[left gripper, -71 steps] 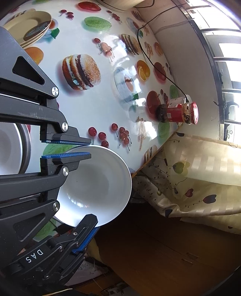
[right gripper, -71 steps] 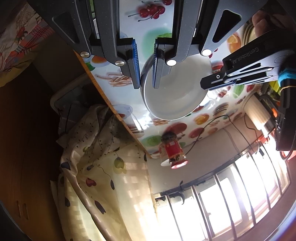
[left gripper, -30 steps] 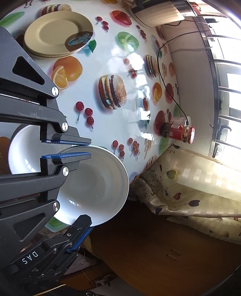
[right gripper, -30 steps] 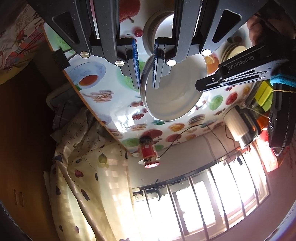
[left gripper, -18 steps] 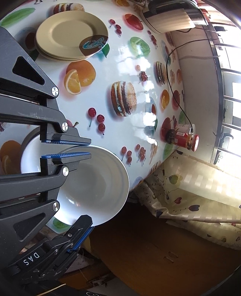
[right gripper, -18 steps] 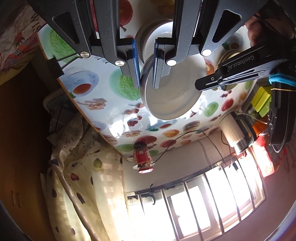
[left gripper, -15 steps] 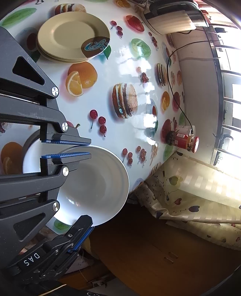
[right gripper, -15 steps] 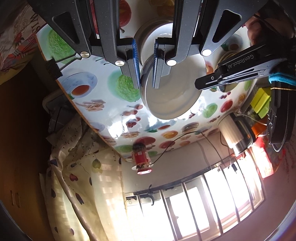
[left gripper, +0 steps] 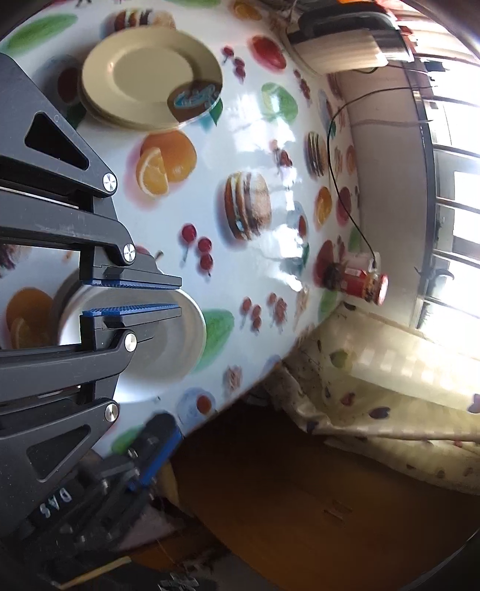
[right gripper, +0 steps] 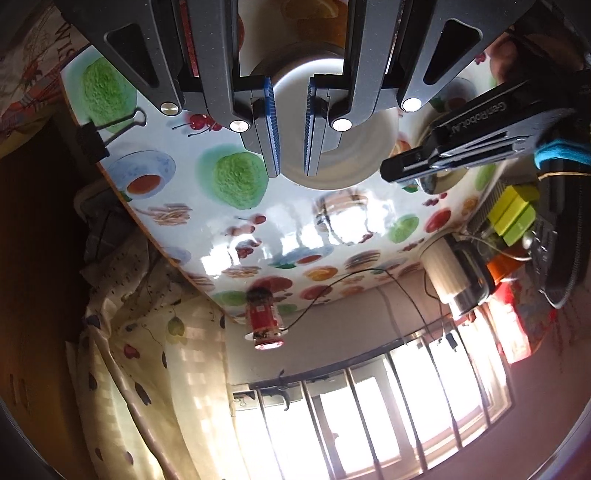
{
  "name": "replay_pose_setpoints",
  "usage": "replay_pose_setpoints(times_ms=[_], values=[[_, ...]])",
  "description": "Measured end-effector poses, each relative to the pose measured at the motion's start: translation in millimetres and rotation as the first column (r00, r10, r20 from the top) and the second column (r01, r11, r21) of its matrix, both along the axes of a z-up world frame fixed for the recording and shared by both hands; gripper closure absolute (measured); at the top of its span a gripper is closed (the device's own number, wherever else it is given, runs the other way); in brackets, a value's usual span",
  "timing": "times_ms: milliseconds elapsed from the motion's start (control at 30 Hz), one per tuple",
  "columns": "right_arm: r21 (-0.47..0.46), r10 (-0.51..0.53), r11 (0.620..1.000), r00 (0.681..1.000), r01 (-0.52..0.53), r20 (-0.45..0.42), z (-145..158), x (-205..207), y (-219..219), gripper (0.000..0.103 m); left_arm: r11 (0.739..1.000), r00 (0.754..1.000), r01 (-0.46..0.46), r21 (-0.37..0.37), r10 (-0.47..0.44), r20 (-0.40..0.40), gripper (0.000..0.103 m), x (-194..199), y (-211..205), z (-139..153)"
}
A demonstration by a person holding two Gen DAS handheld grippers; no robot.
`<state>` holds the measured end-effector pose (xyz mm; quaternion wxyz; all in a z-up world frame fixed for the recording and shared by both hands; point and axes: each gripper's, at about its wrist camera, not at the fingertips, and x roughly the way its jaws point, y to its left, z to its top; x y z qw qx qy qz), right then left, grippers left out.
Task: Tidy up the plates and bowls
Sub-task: 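Carry the striped bowl with both grippers over the steel bowl, then lower the striped bowl into the steel bowl and open both grippers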
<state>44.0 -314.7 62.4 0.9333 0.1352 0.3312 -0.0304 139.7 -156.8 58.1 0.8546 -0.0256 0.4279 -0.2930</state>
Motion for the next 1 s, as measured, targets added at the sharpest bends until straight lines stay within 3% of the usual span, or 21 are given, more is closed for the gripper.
replay_pose_setpoints(times_ms=[400, 600, 1000], values=[[0.047, -0.062, 0.997, 0.998, 0.063, -0.032, -15, 1, -23, 0.089, 1.0, 1.0, 0.011, 0.002, -0.011, -0.021, 0.095, 5, 0, -7], [0.089, -0.045, 0.995, 0.997, 0.05, -0.057, -27, 5, -26, 0.089, 1.0, 0.997, 0.006, -0.009, -0.006, -0.076, 0.095, 8, 6, -22], [0.134, -0.003, 0.991, 0.997, 0.014, -0.081, -39, 10, -24, 0.089, 1.0, 0.996, 0.001, -0.006, -0.002, -0.091, 0.095, 6, 5, -28]])
